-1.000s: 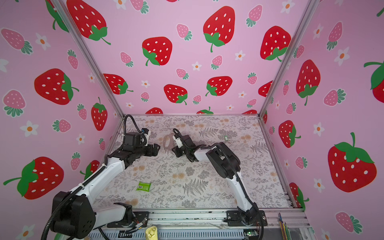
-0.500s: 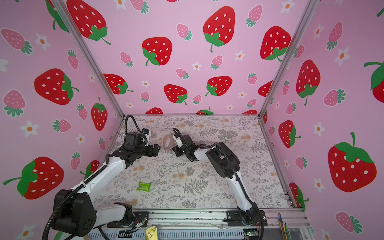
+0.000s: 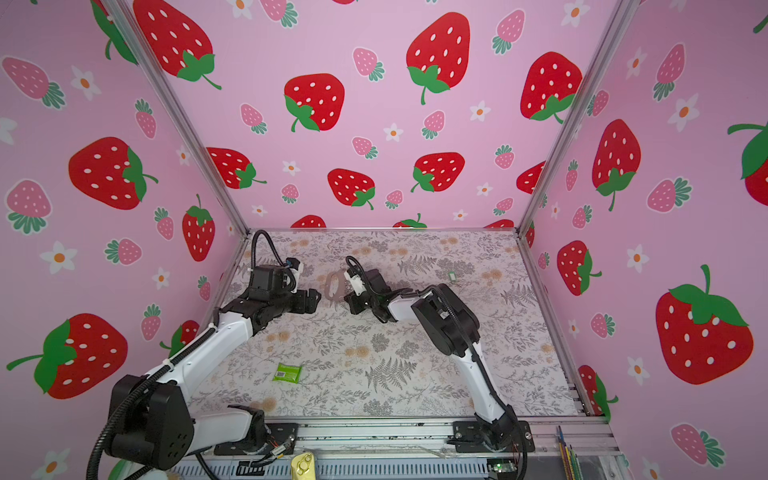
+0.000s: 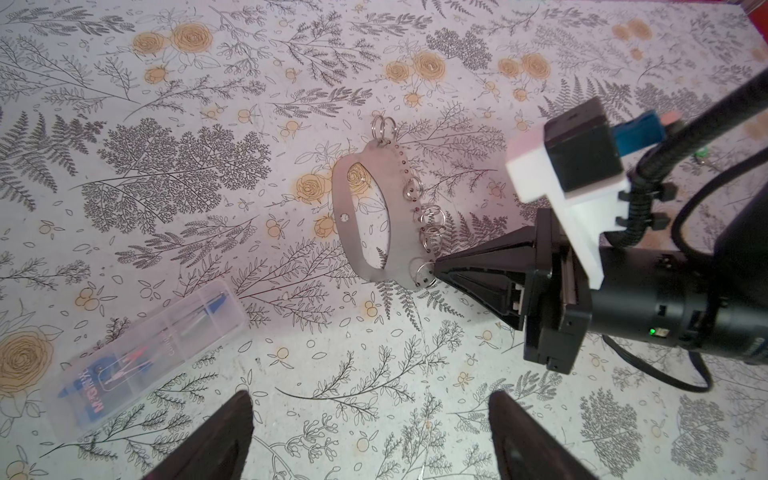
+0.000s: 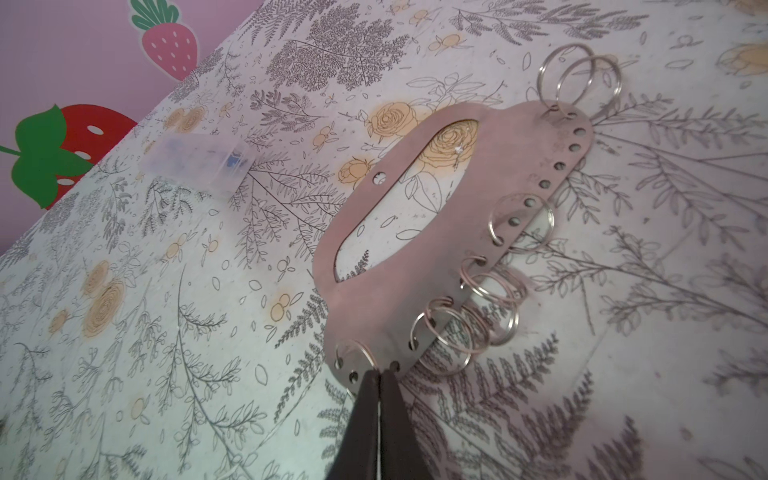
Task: Put the keys on the keyring
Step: 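Lower the right gripper onto the plate's nearer edge and pinch it, then lift the pink keyring plate with the right gripper and turn it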
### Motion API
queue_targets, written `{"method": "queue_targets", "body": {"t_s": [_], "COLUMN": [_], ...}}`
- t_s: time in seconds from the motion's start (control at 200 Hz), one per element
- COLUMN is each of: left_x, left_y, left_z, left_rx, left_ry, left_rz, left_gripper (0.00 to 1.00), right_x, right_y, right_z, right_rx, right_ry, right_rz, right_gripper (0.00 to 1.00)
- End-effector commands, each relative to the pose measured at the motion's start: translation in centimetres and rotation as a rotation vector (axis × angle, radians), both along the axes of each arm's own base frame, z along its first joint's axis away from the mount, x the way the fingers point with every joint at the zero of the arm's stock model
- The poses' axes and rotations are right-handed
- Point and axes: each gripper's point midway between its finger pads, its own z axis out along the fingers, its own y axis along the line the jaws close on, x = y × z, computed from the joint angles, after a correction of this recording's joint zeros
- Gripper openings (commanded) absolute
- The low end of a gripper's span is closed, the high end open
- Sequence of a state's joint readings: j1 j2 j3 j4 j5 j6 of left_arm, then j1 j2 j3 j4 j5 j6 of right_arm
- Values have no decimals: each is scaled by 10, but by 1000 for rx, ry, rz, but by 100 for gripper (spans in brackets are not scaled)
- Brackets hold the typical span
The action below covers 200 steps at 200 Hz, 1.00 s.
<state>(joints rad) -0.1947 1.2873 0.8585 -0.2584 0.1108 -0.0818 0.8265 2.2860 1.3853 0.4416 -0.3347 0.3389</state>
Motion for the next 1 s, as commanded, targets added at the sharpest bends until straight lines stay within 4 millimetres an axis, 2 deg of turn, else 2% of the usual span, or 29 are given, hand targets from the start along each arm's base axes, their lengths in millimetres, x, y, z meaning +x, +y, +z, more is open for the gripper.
{"method": "queue_targets", "body": {"t_s": [0.0,0.225,0.45,0.7,0.81,0.995], "left_x": [7,6,3,2,1,-5], "left_y": [2,5,3,-5,-17,-25], "left_z": [11,23,38,35,34,32], "left_rx": [18,18,-10,-35,-83,-59], "left_ry": [-30,-102,-202,-199,-202,-247], "left_rz": [6,21,5,-33,-77,-121], "left_gripper": [90,88,88,88,86,85], "right_x": [-10,-22,-48,-71,-80,-78], "right_y": [-3,-12,-25,-39,-45,-56], "right_z": [-1,30,57,52,53,46], "right_rx": [1,2,-16,-51,-42,-100], "right_ry": [-9,-147,-314,-342,-347,-379], "right_rz": [32,92,203,257,265,242], "right_gripper": [5,2,0,0,0,4]}}
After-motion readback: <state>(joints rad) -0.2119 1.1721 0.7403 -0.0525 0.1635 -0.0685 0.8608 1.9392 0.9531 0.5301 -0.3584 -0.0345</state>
